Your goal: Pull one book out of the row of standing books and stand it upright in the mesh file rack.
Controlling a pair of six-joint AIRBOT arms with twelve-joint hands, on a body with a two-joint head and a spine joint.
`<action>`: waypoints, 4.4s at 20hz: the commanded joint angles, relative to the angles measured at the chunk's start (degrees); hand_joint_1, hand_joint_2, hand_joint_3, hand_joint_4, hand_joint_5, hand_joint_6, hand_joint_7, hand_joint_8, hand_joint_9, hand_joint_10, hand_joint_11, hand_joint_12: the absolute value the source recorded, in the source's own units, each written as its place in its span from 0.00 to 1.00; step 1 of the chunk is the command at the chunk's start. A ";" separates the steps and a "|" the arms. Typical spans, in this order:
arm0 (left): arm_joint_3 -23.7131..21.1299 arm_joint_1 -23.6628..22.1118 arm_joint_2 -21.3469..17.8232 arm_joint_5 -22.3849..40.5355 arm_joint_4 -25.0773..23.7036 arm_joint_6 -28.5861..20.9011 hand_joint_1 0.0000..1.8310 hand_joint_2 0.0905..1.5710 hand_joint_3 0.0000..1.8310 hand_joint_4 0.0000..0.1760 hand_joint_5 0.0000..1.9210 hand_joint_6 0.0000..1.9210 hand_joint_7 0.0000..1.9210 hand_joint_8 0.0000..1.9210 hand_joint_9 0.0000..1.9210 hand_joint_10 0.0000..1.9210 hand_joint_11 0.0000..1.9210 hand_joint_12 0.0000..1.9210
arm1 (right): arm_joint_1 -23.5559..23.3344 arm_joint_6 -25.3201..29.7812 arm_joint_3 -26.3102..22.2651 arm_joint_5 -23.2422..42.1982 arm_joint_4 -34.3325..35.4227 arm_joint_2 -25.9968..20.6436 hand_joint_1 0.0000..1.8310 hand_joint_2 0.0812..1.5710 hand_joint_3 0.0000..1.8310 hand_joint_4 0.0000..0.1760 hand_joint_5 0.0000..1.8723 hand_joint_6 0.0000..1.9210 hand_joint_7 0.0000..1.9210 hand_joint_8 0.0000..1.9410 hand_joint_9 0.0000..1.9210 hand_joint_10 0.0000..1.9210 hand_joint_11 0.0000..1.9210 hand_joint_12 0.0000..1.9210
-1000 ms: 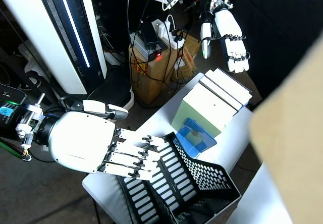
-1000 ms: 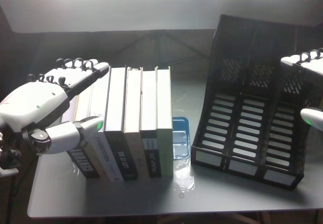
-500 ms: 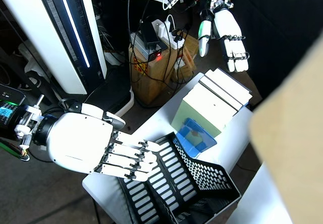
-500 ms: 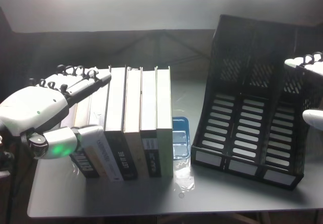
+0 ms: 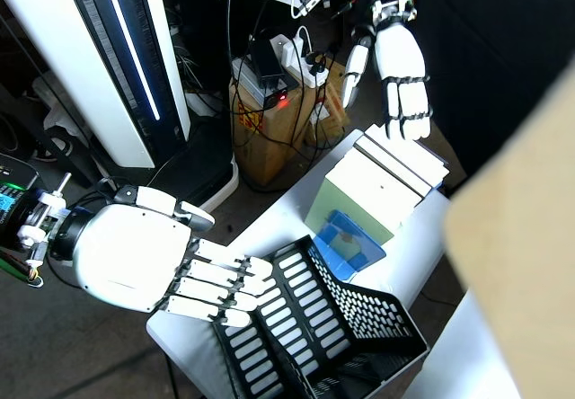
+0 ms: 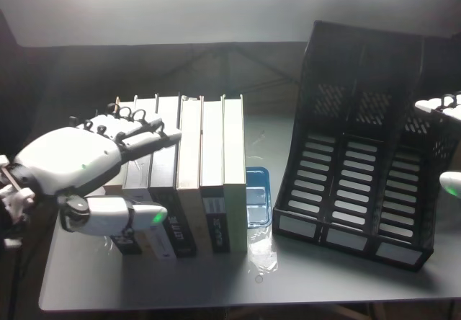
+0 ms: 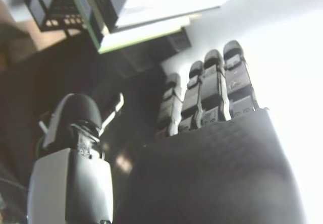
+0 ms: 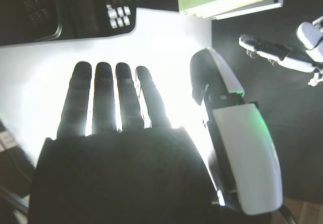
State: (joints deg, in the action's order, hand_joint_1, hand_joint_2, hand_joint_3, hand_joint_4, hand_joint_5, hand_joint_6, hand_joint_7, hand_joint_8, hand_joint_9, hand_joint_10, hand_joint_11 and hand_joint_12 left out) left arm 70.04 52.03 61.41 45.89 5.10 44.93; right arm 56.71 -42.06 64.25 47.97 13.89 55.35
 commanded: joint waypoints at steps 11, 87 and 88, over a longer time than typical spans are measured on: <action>2.32 -4.52 3.27 -3.89 -1.26 5.90 0.19 0.70 0.00 0.38 0.16 0.01 0.00 0.00 0.00 0.00 0.00 0.00 | 0.73 0.41 -0.16 7.20 0.80 0.39 0.24 0.87 0.00 0.00 0.00 0.00 0.00 0.00 0.00 0.00 0.00 0.00; -15.13 16.07 -8.04 22.51 4.91 7.88 0.21 0.74 0.00 0.31 0.07 0.01 0.06 0.01 0.04 0.01 0.00 0.00 | -5.86 5.91 -2.93 2.66 -18.31 -1.83 0.36 0.83 0.00 0.00 0.00 0.00 0.00 0.00 0.00 0.00 0.00 0.00; -15.37 17.03 -7.96 22.92 4.66 7.08 0.19 0.78 0.00 0.29 0.13 0.14 0.17 0.19 0.12 0.26 0.00 0.12 | -6.20 5.92 -2.82 2.10 -18.73 -1.74 0.36 0.82 0.00 0.00 0.00 0.00 0.00 0.00 0.00 0.00 0.00 0.00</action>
State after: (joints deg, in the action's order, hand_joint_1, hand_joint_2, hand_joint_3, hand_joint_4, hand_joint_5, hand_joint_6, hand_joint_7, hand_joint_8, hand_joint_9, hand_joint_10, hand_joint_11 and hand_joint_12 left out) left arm 54.43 69.60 53.41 62.43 9.52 51.96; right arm 51.22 -36.34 61.36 44.60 -5.63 53.78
